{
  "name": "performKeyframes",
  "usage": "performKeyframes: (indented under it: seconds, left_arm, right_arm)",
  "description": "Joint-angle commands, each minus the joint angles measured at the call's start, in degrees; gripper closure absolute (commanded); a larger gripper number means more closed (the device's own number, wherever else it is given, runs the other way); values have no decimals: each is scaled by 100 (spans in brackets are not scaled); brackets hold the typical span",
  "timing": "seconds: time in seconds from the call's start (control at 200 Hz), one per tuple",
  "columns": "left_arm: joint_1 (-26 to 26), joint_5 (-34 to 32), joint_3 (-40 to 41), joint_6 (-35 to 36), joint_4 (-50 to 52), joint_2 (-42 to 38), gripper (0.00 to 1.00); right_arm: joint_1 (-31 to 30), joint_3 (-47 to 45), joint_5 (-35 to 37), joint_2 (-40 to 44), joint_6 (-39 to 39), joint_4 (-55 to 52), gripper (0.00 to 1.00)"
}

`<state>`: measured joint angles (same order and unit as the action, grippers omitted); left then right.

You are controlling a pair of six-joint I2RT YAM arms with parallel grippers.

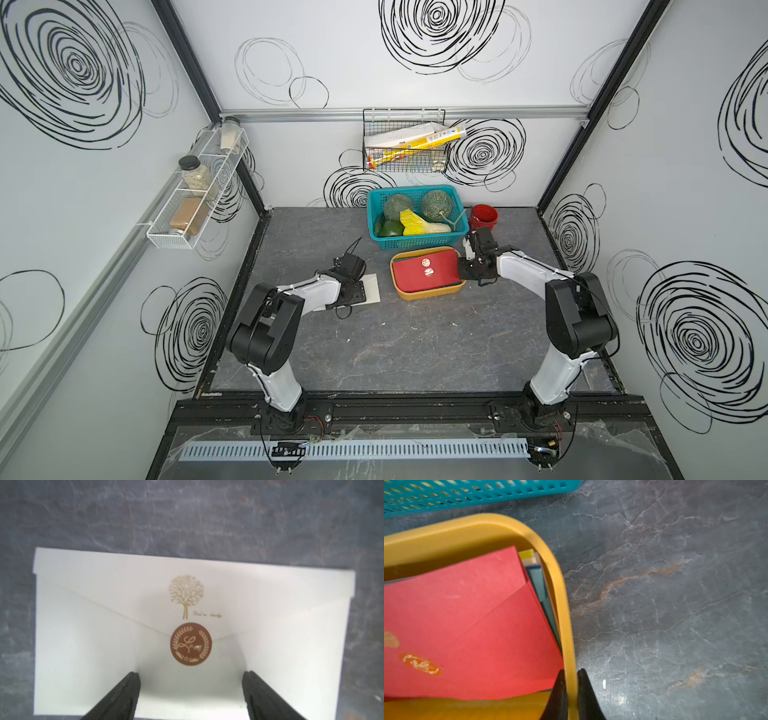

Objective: Put the sealed envelopes into the storage box
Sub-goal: Move the envelope to the center of the board.

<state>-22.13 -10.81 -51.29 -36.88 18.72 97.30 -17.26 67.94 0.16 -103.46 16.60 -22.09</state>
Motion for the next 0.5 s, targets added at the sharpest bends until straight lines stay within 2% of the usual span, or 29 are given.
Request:
performKeyframes:
  seconds: [0.0, 0.125, 0.205, 0.28, 0.385, 0.41, 0.451, 0.496]
  left_arm:
    - [-277, 308, 450, -660, 269, -176, 16]
    - [-841, 214, 653, -1018, 294, -394, 16]
    - [-1101, 232, 745, -1251, 274, -439, 16]
    - [-1294, 211, 796, -1403, 234, -432, 16]
    - [-1527, 172, 805, -1549, 268, -361, 16]
    - [-1590, 159, 817, -1586, 265, -367, 16]
    - [-1672, 134, 843, -1650, 265, -368, 16]
    - [-1739, 146, 866, -1686, 262, -385, 16]
  right_arm:
    - [42, 104, 16, -47, 163, 29, 85]
    - [47, 160, -87, 227, 169, 23, 68]
    - [45, 283, -91, 464, 113, -88, 49]
    - [40, 550, -91, 609, 38, -413, 35]
    - [42, 788, -43, 878, -85, -786, 23]
    - [43, 799, -4, 951, -108, -840, 15]
    - [47, 800, 48, 1071, -125, -911, 12]
    - [45, 800, 78, 1169, -132, -1022, 3]
